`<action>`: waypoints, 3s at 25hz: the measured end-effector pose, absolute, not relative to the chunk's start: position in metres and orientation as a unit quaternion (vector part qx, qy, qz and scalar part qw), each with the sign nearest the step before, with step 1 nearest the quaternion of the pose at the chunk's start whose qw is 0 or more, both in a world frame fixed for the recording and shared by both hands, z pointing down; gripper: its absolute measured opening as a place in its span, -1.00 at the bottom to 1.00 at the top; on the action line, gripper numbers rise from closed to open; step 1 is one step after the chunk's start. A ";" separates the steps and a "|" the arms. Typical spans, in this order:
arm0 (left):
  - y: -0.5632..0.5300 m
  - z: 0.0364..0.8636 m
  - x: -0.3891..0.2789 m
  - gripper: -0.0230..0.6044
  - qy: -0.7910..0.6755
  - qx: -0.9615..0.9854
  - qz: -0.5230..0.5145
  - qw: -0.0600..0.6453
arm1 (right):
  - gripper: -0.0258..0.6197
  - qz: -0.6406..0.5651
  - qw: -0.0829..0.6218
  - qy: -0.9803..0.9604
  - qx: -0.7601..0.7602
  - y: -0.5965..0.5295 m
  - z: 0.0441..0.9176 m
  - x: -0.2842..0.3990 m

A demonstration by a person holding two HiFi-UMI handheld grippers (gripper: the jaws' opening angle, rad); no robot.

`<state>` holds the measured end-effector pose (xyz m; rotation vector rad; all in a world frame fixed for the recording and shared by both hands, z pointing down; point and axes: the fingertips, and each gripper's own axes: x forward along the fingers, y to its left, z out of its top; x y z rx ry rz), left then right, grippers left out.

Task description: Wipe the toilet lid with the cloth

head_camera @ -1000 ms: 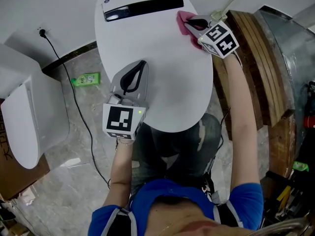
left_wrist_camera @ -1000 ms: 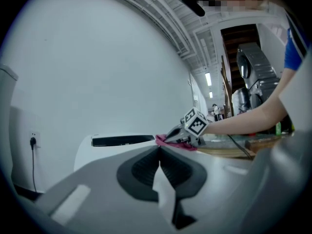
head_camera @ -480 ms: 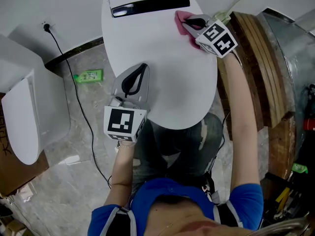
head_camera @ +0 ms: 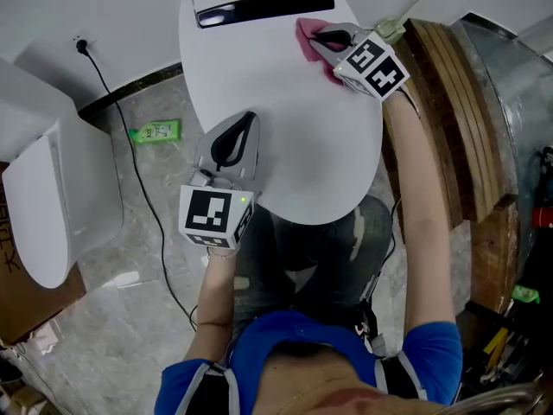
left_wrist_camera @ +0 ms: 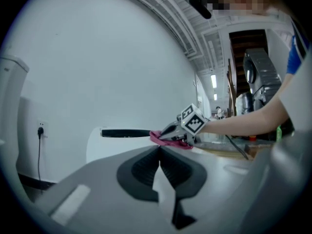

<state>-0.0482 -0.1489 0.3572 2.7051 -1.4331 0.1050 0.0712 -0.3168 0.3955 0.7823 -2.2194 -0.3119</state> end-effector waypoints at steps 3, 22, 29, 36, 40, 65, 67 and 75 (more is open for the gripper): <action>-0.143 0.362 -0.047 -0.92 -0.467 0.882 0.063 0.001 | -0.90 -0.122 0.377 -0.867 0.302 -0.315 0.397 0.065; -0.137 0.358 -0.056 -0.92 -0.481 0.875 0.050 -0.007 | -0.90 -0.144 0.380 -0.874 0.267 -0.304 0.396 0.022; -0.125 0.357 -0.058 -0.92 -0.479 0.876 0.057 0.002 | -0.90 -0.151 0.381 -0.876 0.254 -0.299 0.395 0.004; -0.122 0.360 -0.061 -0.92 -0.481 0.875 0.056 -0.001 | -0.90 -0.157 0.381 -0.878 0.242 -0.294 0.395 -0.011; -0.121 0.364 -0.062 -0.92 -0.481 0.875 0.059 0.002 | -0.90 -0.160 0.382 -0.879 0.235 -0.291 0.395 -0.021; -0.118 0.384 -0.055 -0.92 -0.464 0.882 0.081 -0.003 | -0.89 -0.177 0.379 -0.885 0.203 -0.280 0.395 -0.065; -0.118 0.385 -0.055 -0.92 -0.466 0.881 0.084 -0.006 | -0.90 -0.178 0.379 -0.886 0.201 -0.279 0.395 -0.068; -0.120 0.384 -0.058 -0.92 -0.458 0.886 0.070 0.017 | -0.89 -0.183 0.380 -0.887 0.189 -0.276 0.395 -0.081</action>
